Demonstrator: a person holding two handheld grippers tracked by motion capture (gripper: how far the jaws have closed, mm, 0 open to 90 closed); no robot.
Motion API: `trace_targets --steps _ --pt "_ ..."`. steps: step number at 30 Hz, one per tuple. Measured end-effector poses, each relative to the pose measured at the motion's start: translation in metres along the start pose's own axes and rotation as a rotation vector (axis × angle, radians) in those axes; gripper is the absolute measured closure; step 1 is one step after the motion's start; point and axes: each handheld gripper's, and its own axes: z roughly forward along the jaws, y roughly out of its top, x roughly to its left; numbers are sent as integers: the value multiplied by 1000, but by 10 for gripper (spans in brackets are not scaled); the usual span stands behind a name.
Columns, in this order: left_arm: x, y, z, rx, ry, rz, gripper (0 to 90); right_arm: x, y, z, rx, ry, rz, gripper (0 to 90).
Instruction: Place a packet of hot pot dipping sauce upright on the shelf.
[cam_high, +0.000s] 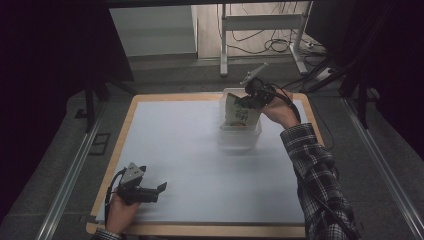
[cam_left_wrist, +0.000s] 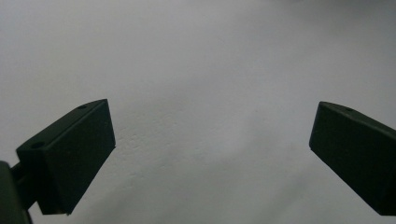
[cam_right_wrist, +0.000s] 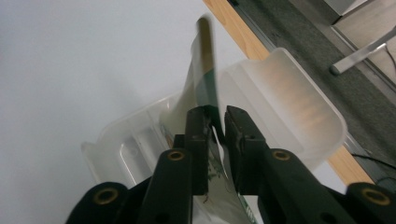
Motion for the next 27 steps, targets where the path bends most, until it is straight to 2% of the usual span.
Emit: trace_targets --steps 9,10,16,17,19,22,27 --pt "0 0 0 1 1 2 2 2 2 -1 -19 -21 12 654" --pt "-1 0 0 0 0 3 2 1 1 -1 -19 -25 11 616" --pt "-1 0 0 1 2 5 1 2 -3 0 -26 -19 23 517" --pt "-1 0 0 1 2 4 1 3 -4 1 -27 -21 30 464" --pt "-1 0 0 1 2 3 1 3 -5 1 -32 -21 40 444" --pt "-1 0 0 1 2 3 1 2 -7 0 -48 -19 74 358" --pt "-1 0 0 1 3 3 1 1 -9 -2 -64 -23 95 298"
